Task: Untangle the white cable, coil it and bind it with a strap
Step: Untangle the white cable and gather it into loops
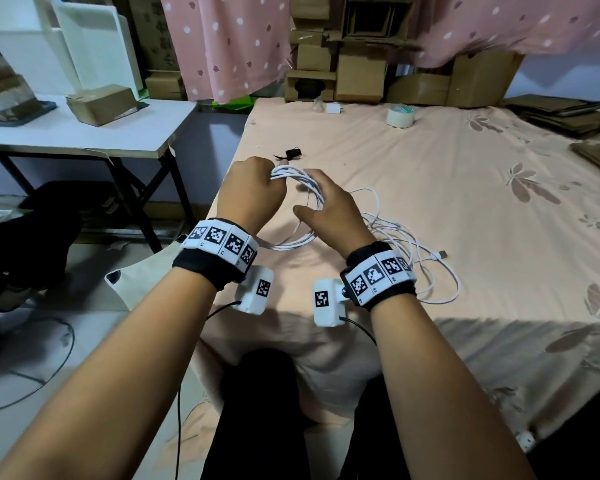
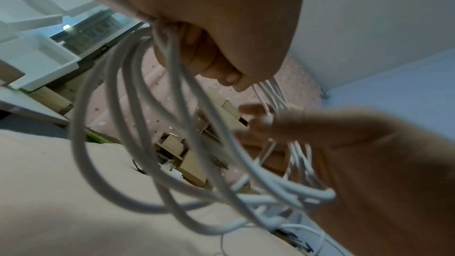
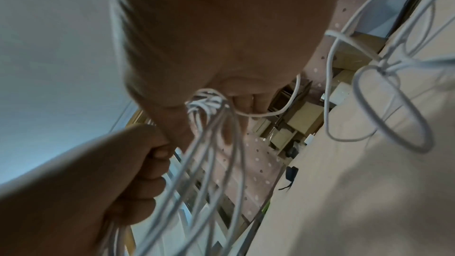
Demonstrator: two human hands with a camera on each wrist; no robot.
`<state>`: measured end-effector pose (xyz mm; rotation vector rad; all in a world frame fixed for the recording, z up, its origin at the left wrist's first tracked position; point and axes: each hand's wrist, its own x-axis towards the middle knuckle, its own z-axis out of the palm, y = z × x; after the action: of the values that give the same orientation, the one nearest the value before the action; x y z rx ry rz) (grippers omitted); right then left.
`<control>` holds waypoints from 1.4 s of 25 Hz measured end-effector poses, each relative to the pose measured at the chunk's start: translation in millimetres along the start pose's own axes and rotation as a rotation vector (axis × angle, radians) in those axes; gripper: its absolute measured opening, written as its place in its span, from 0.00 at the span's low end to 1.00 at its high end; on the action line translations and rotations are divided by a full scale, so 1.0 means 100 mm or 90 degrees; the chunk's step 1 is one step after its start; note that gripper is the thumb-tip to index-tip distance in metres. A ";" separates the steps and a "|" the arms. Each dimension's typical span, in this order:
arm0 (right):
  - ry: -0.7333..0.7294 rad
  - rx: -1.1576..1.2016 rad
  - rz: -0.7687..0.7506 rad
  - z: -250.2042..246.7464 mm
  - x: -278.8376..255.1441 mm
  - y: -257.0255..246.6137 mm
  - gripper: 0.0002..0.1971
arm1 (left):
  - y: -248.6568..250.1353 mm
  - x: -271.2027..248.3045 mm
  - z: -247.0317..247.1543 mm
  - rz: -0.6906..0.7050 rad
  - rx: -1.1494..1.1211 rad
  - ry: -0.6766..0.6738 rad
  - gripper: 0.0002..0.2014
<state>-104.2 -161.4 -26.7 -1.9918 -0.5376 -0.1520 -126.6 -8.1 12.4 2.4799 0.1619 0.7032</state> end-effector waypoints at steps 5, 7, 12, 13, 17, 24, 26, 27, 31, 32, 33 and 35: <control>0.019 0.228 0.121 0.02 -0.01 0.10 0.03 | -0.10 0.08 0.05 -0.083 -0.220 0.062 0.27; -0.020 0.331 0.150 0.02 -0.02 0.05 0.03 | -0.13 0.11 0.10 -0.125 -0.251 0.065 0.23; 0.000 0.267 0.163 0.13 0.07 -0.02 0.08 | -0.09 0.03 0.10 -0.103 -0.166 0.025 0.06; -0.007 0.229 0.155 0.18 0.08 -0.05 0.10 | -0.05 0.01 0.11 -0.056 -0.117 0.020 0.11; 0.052 0.153 0.137 0.26 0.09 -0.05 0.07 | -0.03 -0.02 0.16 0.090 -0.002 -0.041 0.07; 0.208 0.132 0.175 -0.01 0.12 0.05 0.08 | -0.06 0.03 0.07 -0.088 -0.295 -0.119 0.20; 0.236 0.159 0.179 -0.02 0.11 0.04 0.09 | -0.01 0.03 0.04 -0.120 -0.385 -0.189 0.15; 0.237 0.155 0.170 -0.02 0.11 0.02 0.08 | 0.04 0.03 0.02 -0.103 -0.340 -0.213 0.13; 0.199 0.039 0.095 0.01 0.10 -0.17 0.10 | 0.20 0.05 0.07 0.125 0.039 -0.160 0.11; 0.206 0.008 0.083 0.01 0.10 -0.21 0.10 | 0.25 0.08 0.08 0.162 0.057 -0.155 0.04; 0.215 -0.011 0.078 -0.01 0.09 -0.24 0.08 | 0.28 0.09 0.07 0.167 0.070 -0.157 0.02; 0.227 -0.014 0.076 -0.07 0.09 -0.27 0.04 | 0.29 0.10 0.08 0.141 0.080 -0.146 0.09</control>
<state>-107.4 -154.3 1.9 -1.9538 -0.1880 -0.4294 -115.2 -33.7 26.6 2.7041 -0.1619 0.5032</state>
